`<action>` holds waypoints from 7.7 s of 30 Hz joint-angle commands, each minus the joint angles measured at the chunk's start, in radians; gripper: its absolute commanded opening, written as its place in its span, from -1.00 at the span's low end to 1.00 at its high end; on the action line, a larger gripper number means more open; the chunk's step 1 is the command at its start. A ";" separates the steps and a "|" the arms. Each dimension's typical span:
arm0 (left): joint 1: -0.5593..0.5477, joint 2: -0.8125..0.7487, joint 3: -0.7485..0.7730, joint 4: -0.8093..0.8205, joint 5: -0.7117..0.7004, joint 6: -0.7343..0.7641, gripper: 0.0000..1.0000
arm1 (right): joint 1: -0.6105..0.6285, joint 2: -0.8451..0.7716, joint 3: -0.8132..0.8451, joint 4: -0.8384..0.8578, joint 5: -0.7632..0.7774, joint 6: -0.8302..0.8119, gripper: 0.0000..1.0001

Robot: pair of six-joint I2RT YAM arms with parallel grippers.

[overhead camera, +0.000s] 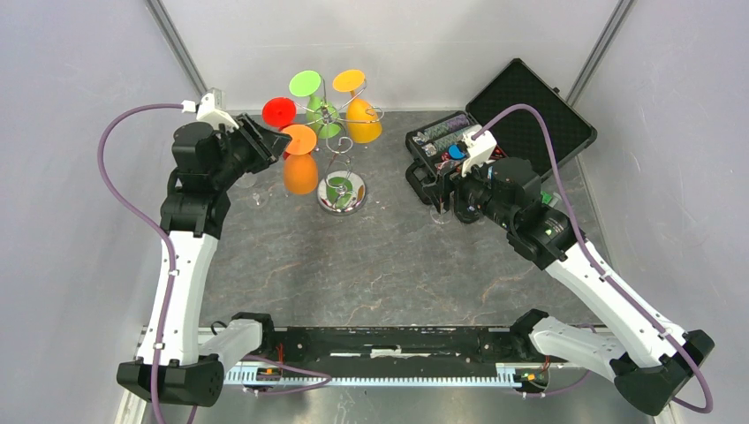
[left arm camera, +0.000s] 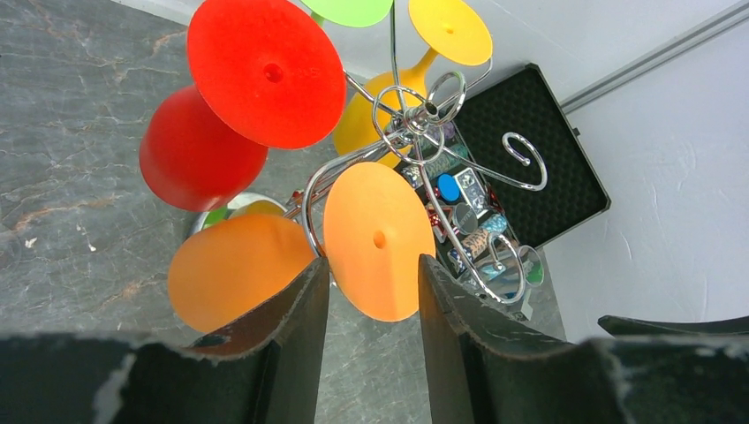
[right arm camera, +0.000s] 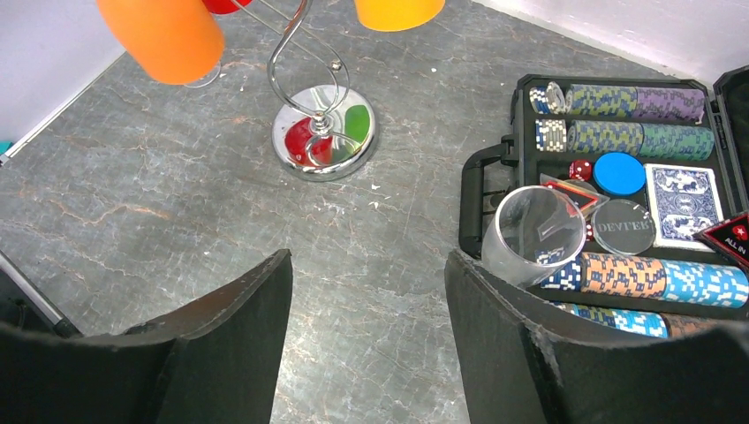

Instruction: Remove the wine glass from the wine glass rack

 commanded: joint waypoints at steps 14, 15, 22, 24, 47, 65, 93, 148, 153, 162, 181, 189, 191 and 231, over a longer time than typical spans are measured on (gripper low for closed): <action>0.005 -0.009 -0.054 0.115 0.072 -0.115 -0.11 | -0.003 -0.022 -0.026 0.055 0.002 0.010 0.37; 0.005 -0.010 -0.060 0.121 0.074 -0.136 -0.10 | -0.003 -0.023 -0.026 0.057 0.002 0.011 0.37; 0.005 -0.049 -0.109 0.170 0.000 -0.252 -0.16 | -0.004 -0.029 -0.037 0.057 0.028 0.017 0.36; 0.004 -0.070 -0.126 0.190 -0.025 -0.278 -0.21 | -0.003 -0.033 -0.042 0.054 0.040 0.019 0.35; 0.006 -0.038 -0.204 0.332 -0.016 -0.480 -0.34 | -0.003 -0.078 -0.079 0.051 0.087 0.017 0.33; 0.005 -0.033 -0.195 0.290 -0.001 -0.444 -0.96 | -0.004 -0.076 -0.080 0.052 0.086 0.020 0.33; 0.007 -0.028 -0.063 0.253 -0.090 -0.330 -0.96 | -0.003 -0.116 -0.122 0.086 0.038 0.012 0.43; -0.035 -0.404 -0.586 0.750 0.586 -1.135 -0.96 | 0.384 0.188 -0.408 1.236 -0.148 -0.061 0.81; -0.037 -0.384 -0.679 1.025 0.545 -1.347 -0.95 | 0.384 0.051 -0.470 1.184 -0.022 0.020 0.87; -0.043 -0.348 -0.713 1.312 0.426 -1.616 -0.95 | 0.384 -0.048 -0.605 1.449 0.114 0.509 0.88; -0.048 -0.348 -0.688 1.435 0.303 -1.737 -0.95 | 0.384 0.156 -0.521 1.761 -0.029 0.814 0.59; -0.048 -0.351 -0.660 1.416 0.285 -1.692 -0.95 | 0.384 0.056 -0.588 1.670 0.128 0.662 0.81; -0.048 -0.349 -0.654 1.410 0.287 -1.684 -0.95 | 0.384 0.040 -0.600 1.635 0.171 0.635 0.81; -0.049 -0.373 -0.679 1.364 0.300 -1.648 0.00 | 0.371 0.197 -0.429 1.876 -0.152 0.610 -1.00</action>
